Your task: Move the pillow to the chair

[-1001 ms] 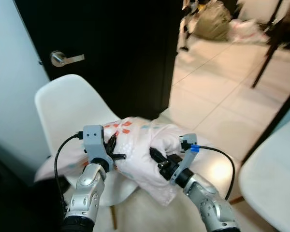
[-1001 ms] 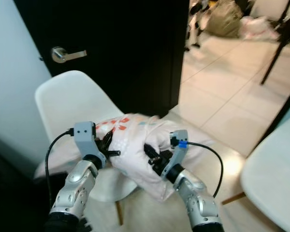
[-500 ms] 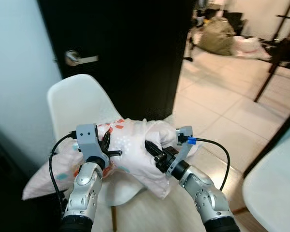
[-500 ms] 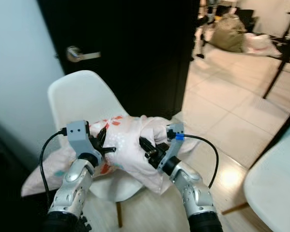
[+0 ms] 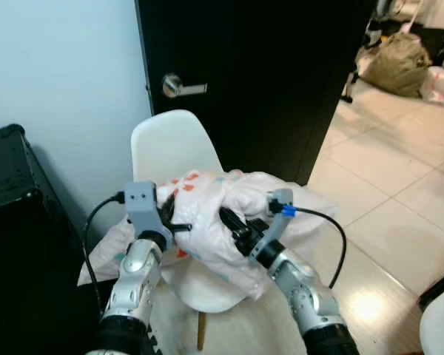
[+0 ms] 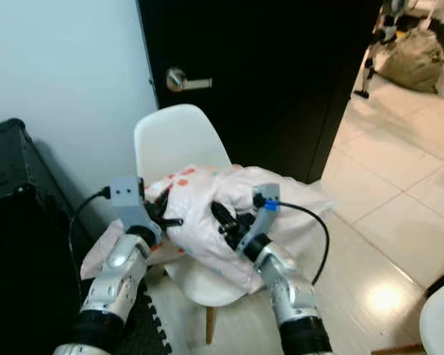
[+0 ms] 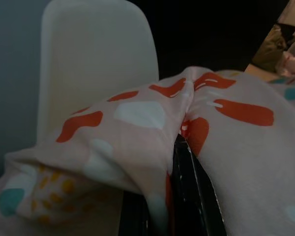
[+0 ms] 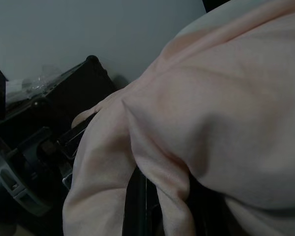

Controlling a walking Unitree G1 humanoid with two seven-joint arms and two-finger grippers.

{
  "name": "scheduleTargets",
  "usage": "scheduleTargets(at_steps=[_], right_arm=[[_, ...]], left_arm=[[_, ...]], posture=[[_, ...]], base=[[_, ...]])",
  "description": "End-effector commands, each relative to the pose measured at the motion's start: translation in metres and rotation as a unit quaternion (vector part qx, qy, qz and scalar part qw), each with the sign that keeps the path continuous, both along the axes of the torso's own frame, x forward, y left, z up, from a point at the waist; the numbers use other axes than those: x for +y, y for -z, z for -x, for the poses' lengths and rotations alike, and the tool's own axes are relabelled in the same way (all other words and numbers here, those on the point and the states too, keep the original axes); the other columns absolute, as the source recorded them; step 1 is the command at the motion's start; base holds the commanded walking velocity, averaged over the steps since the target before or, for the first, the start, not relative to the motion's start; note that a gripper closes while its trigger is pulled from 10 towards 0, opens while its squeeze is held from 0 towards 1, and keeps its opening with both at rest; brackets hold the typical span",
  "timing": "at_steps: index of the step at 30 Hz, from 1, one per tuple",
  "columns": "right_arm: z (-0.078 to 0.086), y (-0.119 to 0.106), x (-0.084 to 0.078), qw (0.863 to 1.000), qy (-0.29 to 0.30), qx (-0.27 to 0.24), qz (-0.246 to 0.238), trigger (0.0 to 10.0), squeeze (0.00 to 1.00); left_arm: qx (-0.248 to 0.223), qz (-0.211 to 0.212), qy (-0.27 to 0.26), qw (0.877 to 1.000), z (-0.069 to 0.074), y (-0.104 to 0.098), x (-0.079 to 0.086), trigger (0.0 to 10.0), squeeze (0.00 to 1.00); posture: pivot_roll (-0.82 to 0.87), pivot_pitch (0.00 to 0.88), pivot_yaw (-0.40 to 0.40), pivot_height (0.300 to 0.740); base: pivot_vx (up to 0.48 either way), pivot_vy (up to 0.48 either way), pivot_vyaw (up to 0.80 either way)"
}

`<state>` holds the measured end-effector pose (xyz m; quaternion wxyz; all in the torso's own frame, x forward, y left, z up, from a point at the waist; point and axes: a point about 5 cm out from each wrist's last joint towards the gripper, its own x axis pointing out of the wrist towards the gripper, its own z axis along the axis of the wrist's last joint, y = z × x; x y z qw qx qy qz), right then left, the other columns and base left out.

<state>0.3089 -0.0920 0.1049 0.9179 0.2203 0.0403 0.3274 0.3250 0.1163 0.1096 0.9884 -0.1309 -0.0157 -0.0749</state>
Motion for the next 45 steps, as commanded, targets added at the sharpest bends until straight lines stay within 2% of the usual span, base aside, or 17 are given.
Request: scheduleTargets(at_steps=[1,7,10,14,22,32,36,40,45], right_arm=[[0.0,0.002,0.005,1.0,-0.003,0.004,0.003,10.0,0.0],[0.002,0.002,0.007,1.0,0.0,0.004,-0.003,10.0,0.0],[0.003,0.004,0.008,1.0,-0.002,0.004,-0.006,10.0,0.0],[0.004,0.004,0.009,1.0,-0.003,0.004,-0.006,10.0,0.0],[0.006,0.007,0.01,1.0,-0.005,0.007,-0.003,10.0,0.0],[0.008,0.008,0.011,1.0,-0.007,0.008,-0.002,10.0,0.0],[0.009,0.008,0.009,1.0,-0.007,0.009,-0.002,10.0,0.0],[0.01,0.009,0.009,1.0,-0.008,0.01,-0.001,10.0,0.0],[0.011,0.009,0.009,1.0,-0.012,0.011,0.001,10.0,0.0]], left_arm=[[-0.022,-0.013,0.031,0.999,-0.003,-0.008,-0.014,10.0,0.0],[-0.019,-0.029,0.037,0.999,-0.003,-0.006,-0.014,10.0,0.0],[-0.015,-0.034,0.042,0.998,-0.003,-0.005,-0.015,10.0,0.0],[-0.008,-0.032,0.035,0.999,-0.004,-0.003,-0.014,10.0,0.0],[-0.001,-0.021,0.02,1.0,-0.006,-0.002,-0.012,10.0,0.0],[-0.008,-0.021,0.028,0.999,-0.005,-0.004,-0.013,10.0,0.0],[-0.015,-0.013,0.046,0.999,-0.003,-0.006,-0.017,10.0,0.0],[-0.01,-0.016,0.035,0.999,-0.003,-0.005,-0.016,10.0,0.0],[0.0,-0.02,0.011,1.0,-0.004,-0.001,-0.009,10.0,0.0]], posture=[[-0.05,0.007,0.004,0.74],[-0.06,0.018,0.021,0.74],[-0.06,0.022,0.024,0.74],[-0.06,0.026,0.028,0.74],[-0.06,0.03,0.03,0.74],[-0.07,0.038,0.037,0.74],[-0.07,0.043,0.034,0.74],[-0.07,0.044,0.031,0.74],[-0.07,0.048,0.025,0.74]], base=[[0.0,0.0,0.0],[0.0,0.0,0.0],[0.0,-0.445,0.0],[0.0,-0.452,0.0],[0.0,0.0,0.0],[0.0,0.0,0.0],[0.0,-0.419,0.0],[0.0,-0.478,0.0],[0.0,0.0,0.0]])
